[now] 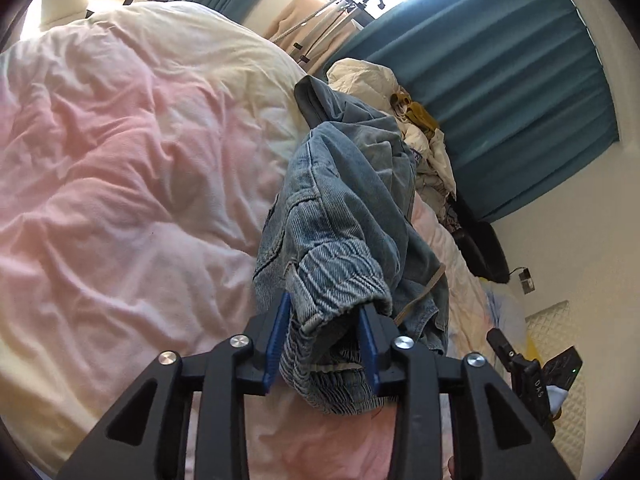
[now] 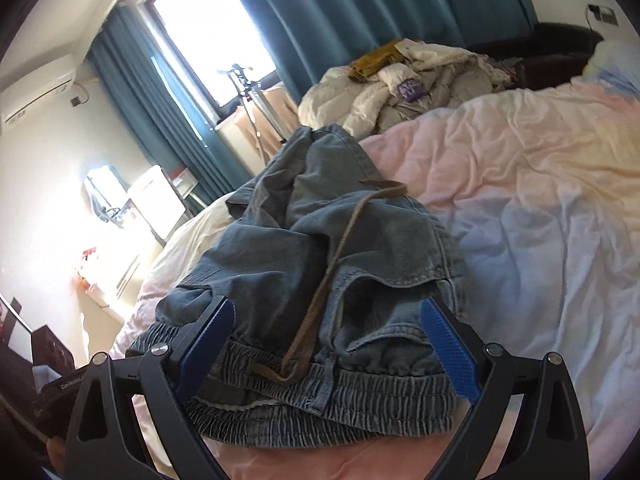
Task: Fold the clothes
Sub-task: 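Grasp the other cuff with the right tool while the left tool holds its cuff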
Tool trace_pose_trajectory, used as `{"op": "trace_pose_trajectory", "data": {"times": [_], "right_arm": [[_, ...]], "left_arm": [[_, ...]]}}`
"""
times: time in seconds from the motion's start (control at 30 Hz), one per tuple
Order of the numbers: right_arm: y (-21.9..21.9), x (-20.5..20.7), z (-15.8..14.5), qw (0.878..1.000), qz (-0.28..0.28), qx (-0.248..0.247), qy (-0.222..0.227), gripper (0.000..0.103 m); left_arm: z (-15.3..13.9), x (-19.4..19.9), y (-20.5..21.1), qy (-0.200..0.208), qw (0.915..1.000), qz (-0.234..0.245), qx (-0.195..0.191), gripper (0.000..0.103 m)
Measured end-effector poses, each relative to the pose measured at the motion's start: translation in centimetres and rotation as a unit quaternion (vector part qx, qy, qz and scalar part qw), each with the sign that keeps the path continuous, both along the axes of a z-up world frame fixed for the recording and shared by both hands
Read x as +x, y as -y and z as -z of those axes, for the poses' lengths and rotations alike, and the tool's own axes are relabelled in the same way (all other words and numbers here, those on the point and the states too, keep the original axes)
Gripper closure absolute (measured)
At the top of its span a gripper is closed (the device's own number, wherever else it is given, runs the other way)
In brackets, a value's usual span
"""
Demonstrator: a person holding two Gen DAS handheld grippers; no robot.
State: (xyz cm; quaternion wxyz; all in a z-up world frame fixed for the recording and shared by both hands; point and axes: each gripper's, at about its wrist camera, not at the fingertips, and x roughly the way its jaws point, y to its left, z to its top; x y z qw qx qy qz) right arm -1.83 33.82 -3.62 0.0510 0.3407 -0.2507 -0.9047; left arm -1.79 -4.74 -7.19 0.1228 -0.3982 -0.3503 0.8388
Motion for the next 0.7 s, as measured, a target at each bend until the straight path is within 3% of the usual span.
{"op": "trace_pose_trajectory", "data": {"times": [0.1, 0.17, 0.2, 0.27, 0.33, 0.43, 0.5, 0.6, 0.7], "right_arm": [[-2.7, -0.3, 1.8, 0.997, 0.048, -0.021, 0.058, 0.007], [-3.9, -0.2, 3.1, 0.994, 0.066, -0.034, 0.086, 0.007], [-4.4, -0.2, 3.6, 0.992, 0.071, -0.047, 0.095, 0.007], [-5.0, -0.3, 4.7, 0.989, 0.073, -0.075, 0.108, 0.007], [-4.7, -0.7, 5.5, 0.987, 0.060, -0.096, 0.117, 0.007], [-3.6, -1.3, 6.7, 0.986, 0.045, -0.084, 0.136, 0.007], [-3.1, -1.8, 7.9, 0.984, 0.041, -0.075, 0.157, 0.007], [-3.0, -2.1, 9.4, 0.980, 0.036, -0.099, 0.169, 0.010], [-2.8, -2.1, 9.4, 0.980, 0.025, -0.123, 0.155, 0.024]], "left_arm": [[-0.1, 0.4, 0.8, -0.007, 0.9994, -0.009, 0.032, 0.050], [-0.5, 0.6, 0.9, -0.019, 0.9984, -0.005, 0.052, 0.033], [-0.7, 0.6, 0.9, -0.026, 0.9977, -0.002, 0.063, 0.025], [-1.1, 0.4, 0.8, -0.039, 0.9957, 0.008, 0.084, 0.021], [-1.1, 0.0, 0.6, -0.043, 0.9956, 0.014, 0.082, 0.012], [0.1, -1.1, 0.7, -0.020, 0.9974, 0.003, 0.069, 0.010], [1.4, -2.0, 0.9, 0.000, 0.9959, 0.004, 0.090, 0.010], [2.9, -3.0, 1.0, 0.022, 0.9901, 0.009, 0.139, 0.010], [3.7, -4.0, 0.7, 0.038, 0.9850, 0.021, 0.167, 0.010]]}}
